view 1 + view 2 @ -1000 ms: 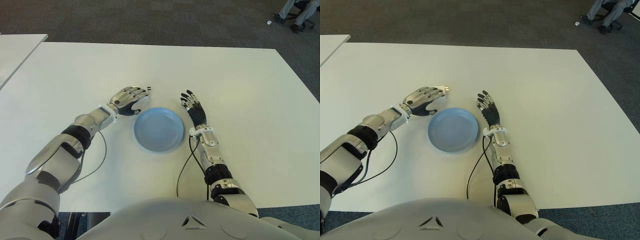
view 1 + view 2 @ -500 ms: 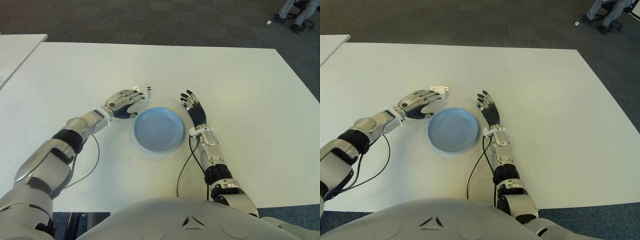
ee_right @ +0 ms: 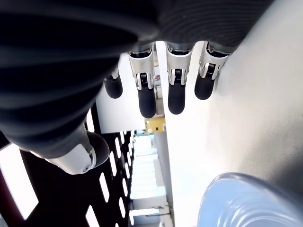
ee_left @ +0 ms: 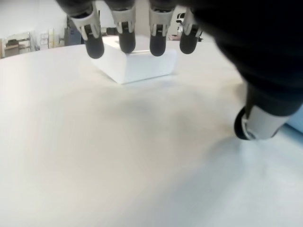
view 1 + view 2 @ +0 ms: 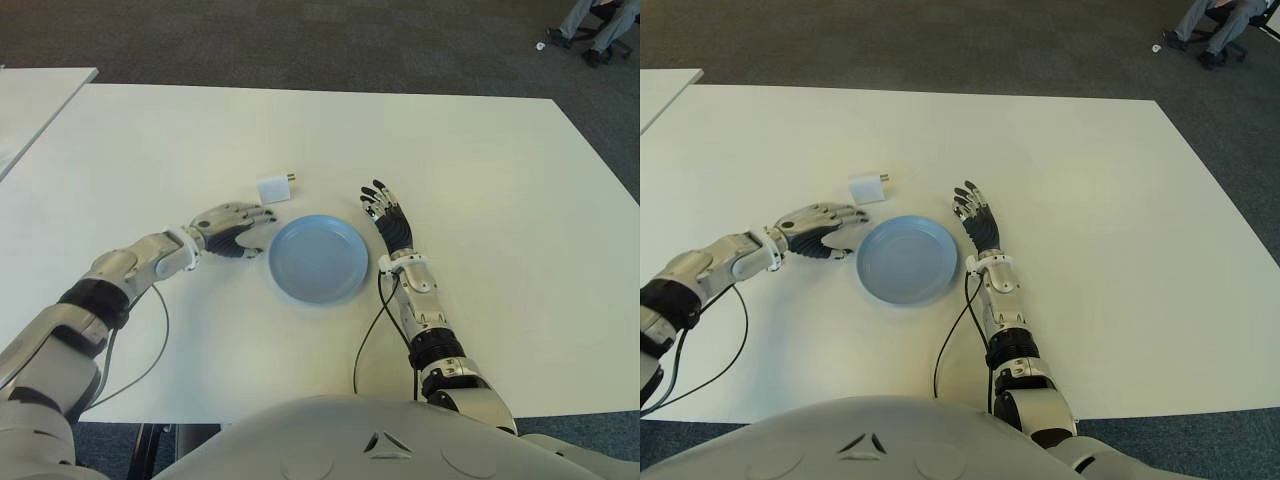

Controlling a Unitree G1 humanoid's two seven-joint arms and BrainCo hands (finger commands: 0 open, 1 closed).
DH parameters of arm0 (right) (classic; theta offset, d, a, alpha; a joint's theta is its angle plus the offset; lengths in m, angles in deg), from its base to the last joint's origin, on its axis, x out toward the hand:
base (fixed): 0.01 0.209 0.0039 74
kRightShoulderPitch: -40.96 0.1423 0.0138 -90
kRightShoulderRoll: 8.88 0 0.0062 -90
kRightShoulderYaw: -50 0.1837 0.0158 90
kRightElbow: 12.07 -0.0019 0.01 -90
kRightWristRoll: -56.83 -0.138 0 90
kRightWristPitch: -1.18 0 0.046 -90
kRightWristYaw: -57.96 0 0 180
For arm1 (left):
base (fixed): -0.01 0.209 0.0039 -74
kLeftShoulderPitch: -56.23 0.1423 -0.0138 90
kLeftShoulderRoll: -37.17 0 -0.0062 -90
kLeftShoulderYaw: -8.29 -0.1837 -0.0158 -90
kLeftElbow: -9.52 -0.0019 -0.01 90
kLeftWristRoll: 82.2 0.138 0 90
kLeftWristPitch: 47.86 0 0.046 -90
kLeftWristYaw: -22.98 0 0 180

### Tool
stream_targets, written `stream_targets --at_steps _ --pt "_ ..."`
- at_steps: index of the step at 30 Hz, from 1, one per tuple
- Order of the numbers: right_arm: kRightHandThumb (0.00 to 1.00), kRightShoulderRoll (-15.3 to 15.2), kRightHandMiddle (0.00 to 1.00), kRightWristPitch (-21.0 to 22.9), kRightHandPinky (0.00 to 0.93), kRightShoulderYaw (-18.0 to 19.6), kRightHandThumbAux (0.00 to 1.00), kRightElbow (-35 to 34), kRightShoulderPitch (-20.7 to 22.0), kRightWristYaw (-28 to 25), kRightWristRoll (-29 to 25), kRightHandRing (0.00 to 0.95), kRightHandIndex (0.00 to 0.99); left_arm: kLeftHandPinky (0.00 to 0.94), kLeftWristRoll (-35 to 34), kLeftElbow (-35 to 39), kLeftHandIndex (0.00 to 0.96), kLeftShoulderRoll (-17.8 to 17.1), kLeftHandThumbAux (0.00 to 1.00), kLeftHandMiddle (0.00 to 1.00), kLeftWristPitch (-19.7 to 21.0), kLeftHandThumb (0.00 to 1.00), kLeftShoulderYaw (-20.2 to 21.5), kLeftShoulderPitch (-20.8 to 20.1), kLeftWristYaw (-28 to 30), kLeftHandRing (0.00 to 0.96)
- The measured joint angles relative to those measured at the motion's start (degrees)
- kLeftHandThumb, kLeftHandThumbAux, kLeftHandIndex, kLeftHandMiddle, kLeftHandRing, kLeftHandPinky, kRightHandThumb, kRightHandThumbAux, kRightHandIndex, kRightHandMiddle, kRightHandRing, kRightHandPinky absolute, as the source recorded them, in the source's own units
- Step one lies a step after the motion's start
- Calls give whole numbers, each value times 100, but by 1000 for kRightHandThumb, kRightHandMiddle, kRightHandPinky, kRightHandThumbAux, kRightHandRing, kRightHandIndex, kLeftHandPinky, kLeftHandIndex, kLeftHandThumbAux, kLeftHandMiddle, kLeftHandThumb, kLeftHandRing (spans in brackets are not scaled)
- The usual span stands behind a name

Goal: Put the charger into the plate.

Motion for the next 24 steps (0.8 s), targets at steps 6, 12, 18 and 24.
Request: stream_targets --at_steps 6,12,18,24 --pt "0 8 193 -8 24 -1 618 1 10 -11 0 142 36 35 -423 799 0 -463 473 0 98 0 228 297 945 0" --pt "0 9 197 -32 26 2 617 28 14 -11 -1 145 37 38 -688 1507 0 -954 463 0 266 0 453 586 1877 0" --pt "0 14 207 -92 25 8 619 124 21 -13 -4 152 38 43 -864 2035 0 -1280 448 0 416 0 745 886 2506 0" --pt "0 11 218 -177 15 18 628 231 64 -34 -11 160 39 52 -915 2347 0 -1387 431 0 560 0 1016 1183 2722 6"
